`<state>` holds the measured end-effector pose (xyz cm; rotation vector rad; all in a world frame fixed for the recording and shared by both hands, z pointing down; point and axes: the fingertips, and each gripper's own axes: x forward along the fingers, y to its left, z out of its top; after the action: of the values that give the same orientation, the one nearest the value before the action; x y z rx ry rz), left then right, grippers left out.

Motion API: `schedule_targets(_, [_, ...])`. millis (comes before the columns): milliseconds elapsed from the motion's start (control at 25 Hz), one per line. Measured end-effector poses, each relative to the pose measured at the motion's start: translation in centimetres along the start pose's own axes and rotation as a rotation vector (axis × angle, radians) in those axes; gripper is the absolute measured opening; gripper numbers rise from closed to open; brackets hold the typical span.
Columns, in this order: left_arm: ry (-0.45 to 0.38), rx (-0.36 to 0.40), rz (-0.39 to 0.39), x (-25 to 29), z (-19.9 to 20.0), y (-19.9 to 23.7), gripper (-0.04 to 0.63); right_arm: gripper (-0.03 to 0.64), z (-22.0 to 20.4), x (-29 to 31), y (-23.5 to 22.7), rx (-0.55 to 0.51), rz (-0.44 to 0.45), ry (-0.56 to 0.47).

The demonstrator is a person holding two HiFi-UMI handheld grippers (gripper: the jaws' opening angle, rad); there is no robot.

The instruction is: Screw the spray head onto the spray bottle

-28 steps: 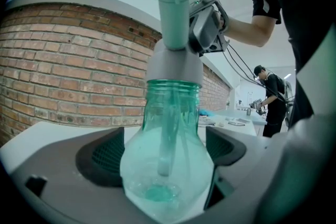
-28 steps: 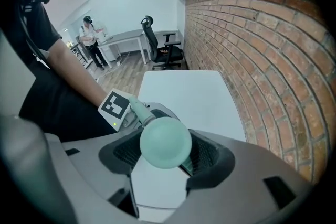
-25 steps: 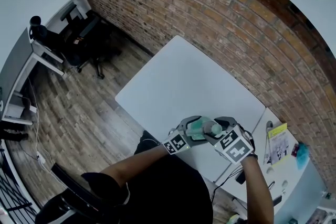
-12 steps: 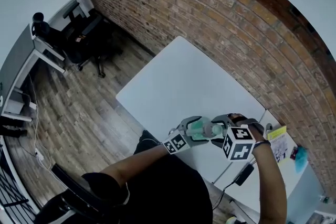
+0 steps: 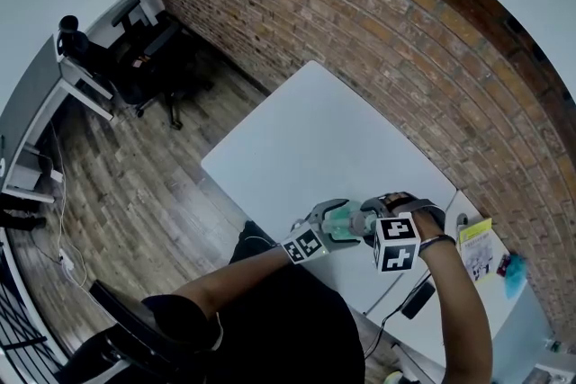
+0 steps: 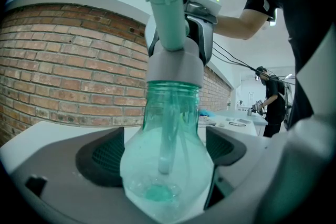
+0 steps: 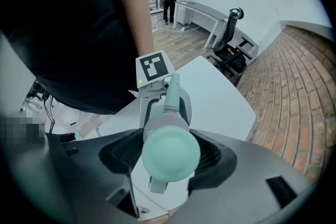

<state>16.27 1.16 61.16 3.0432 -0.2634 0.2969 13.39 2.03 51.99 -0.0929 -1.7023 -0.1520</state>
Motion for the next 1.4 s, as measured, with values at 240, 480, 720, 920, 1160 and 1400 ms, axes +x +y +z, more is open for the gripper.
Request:
schedule_targets(240, [-0.001, -0.003, 0.004, 0.0, -0.1, 0.0, 0.479, 0.262, 0.1, -0.2, -0.6, 0.282, -0.035, -0.070])
schedule_targets(480, [0.000, -0.002, 0.010, 0.0, -0.1, -0.1, 0.479, 0.262, 0.0, -0.3, -1.0, 0.626, -0.141, -0.138])
schedule_targets(720, [-0.002, -0.002, 0.013, 0.0, -0.1, -0.1, 0.480, 0.262, -0.3, -0.4, -1.2, 0.777, -0.204, -0.186])
schedule_targets(920, [0.001, -0.007, 0.014, 0.1, -0.1, -0.1, 0.479, 0.263, 0.0, -0.8, -0.9, 0.740, -0.177, -0.229])
schedule_targets(1160, [0.003, -0.002, 0.005, 0.0, -0.1, 0.0, 0.479, 0.267, 1.1, -4.0, -1.2, 0.544, -0.177, -0.279])
schedule_targets(1400, [0.003, -0.002, 0.001, -0.3, -0.2, -0.1, 0.480, 0.266, 1.3, -2.6, -0.2, 0.233, -0.077, -0.111])
